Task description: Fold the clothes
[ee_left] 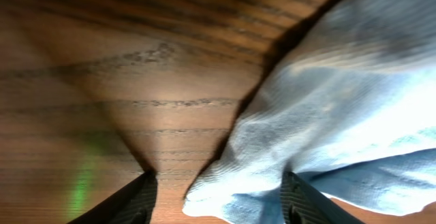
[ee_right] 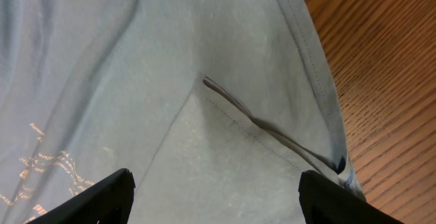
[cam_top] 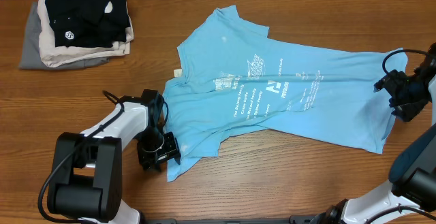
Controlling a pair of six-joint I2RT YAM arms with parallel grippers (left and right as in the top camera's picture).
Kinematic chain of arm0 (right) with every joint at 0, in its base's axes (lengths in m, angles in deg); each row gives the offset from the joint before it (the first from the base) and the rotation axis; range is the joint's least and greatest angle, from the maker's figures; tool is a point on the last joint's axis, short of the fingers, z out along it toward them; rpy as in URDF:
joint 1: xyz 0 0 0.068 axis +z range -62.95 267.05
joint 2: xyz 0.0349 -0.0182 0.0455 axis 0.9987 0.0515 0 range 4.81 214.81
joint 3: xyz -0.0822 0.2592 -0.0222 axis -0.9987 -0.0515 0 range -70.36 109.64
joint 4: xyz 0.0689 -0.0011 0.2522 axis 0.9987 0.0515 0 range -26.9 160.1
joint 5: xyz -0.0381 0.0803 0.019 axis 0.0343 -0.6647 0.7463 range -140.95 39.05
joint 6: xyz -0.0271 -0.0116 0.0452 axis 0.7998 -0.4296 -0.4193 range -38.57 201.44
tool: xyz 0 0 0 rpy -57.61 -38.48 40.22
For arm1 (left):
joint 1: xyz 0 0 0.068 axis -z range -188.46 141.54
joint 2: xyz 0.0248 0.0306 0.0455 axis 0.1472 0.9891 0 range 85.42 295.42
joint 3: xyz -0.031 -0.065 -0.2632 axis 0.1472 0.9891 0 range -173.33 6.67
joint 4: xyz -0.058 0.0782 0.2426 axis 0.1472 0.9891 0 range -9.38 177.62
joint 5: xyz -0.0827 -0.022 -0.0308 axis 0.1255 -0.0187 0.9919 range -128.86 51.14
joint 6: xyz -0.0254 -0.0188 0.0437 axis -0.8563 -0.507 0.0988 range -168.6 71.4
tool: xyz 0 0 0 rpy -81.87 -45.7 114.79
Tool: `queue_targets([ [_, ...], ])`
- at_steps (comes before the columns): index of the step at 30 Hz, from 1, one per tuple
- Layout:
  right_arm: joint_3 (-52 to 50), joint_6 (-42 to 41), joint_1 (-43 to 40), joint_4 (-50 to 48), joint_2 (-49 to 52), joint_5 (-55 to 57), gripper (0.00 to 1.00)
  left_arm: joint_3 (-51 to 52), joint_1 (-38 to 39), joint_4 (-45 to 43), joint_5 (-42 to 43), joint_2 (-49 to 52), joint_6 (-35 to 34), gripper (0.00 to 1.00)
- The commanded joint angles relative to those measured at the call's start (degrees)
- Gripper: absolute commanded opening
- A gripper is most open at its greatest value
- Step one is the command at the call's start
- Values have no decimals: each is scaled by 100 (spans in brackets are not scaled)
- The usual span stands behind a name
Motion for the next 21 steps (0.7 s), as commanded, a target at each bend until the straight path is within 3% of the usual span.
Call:
queue_targets([
  [1,-42,-24,-9,-33,-48,-55,80,282,-37,-3145,-1851,557,352,64],
  [7,-42,-24,-9,-59,-48,-55,80,282,-35,-3136,-2111,557,352,66],
  [11,-42,-24,-9,-142,-48,-57,80,223,-35,-3449,-2769,549,361,68],
  [21,-42,-24,-9,-127,-48,-57,80,-507,-35,-2988,-3108,546,817,68],
])
